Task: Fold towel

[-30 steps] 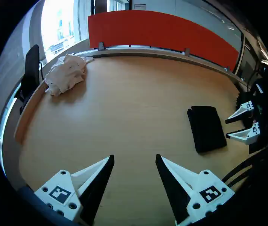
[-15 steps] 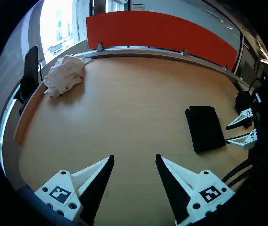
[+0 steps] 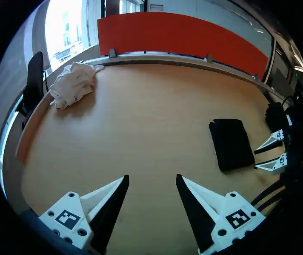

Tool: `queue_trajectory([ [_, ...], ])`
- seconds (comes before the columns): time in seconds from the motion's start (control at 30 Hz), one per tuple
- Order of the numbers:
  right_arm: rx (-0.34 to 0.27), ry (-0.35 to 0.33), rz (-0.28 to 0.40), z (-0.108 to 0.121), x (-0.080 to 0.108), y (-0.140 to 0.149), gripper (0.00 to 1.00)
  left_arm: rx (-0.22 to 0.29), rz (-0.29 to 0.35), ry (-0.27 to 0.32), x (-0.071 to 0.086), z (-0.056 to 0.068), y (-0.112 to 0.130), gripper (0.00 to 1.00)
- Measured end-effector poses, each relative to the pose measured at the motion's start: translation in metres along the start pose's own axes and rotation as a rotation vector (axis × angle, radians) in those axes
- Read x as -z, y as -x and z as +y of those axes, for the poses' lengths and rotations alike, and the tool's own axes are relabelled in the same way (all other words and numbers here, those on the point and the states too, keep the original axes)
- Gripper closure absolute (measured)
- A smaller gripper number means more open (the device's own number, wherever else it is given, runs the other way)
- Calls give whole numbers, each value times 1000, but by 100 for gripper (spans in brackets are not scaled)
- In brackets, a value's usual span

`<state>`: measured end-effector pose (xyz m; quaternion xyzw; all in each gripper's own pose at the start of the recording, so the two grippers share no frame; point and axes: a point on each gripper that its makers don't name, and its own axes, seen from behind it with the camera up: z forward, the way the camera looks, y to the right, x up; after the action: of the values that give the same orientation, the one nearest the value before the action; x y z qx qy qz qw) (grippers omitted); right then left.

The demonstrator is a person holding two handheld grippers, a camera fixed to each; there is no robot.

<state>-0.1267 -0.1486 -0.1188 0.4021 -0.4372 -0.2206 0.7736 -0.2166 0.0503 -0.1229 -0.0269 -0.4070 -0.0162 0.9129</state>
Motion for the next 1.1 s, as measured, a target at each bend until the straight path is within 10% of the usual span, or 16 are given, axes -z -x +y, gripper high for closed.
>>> queue_trajectory([
  [0.83,-52,13,-13,3,-11,9,93,-2,-2,2,0,1,2,19],
  [1.1,-57,15,4,3,-11,4,95,-6,-4,4,-1,2,3,19],
])
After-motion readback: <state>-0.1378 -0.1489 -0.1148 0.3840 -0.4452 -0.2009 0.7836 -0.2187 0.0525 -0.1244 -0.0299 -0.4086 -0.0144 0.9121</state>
